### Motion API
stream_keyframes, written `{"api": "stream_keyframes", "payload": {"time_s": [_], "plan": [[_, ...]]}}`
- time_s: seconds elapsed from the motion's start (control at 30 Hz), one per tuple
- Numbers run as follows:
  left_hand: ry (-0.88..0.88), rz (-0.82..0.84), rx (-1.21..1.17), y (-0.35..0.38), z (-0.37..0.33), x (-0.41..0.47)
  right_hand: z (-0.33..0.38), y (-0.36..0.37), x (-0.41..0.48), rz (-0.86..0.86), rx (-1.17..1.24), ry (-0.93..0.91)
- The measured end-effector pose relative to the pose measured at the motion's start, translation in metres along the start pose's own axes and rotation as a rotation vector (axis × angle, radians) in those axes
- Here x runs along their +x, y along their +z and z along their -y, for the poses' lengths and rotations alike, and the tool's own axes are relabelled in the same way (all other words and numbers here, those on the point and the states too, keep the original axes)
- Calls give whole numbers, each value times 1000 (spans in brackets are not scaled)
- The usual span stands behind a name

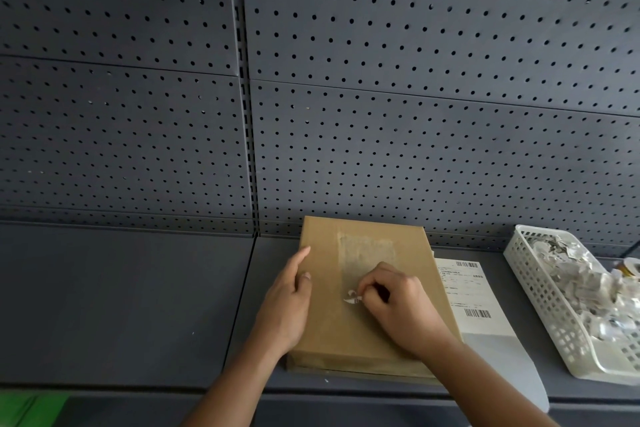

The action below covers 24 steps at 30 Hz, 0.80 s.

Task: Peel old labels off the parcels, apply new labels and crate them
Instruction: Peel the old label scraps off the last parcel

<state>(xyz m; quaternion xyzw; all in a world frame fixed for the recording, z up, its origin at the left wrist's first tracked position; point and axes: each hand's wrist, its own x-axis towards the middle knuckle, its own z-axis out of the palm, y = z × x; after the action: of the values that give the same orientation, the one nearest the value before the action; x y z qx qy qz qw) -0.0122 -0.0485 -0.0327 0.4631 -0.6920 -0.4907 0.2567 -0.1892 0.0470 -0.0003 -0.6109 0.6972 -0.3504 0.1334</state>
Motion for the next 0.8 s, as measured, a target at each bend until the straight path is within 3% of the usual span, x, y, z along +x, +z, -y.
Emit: {"api": "stream_keyframes", "payload": {"time_s": [0.27,0.43,0.7,0.8], "plan": [[1,6,0,0,0,-1,2,2,-2,90,-7,-38],[3,8,9,0,-1,-1,1,0,-1,-16,0,9],[8,5,5,0,-1,-2,1,1,-2,38,-20,-36],[11,7,1,0,-2,-1,1,0,-2,-20,-3,-3]]}}
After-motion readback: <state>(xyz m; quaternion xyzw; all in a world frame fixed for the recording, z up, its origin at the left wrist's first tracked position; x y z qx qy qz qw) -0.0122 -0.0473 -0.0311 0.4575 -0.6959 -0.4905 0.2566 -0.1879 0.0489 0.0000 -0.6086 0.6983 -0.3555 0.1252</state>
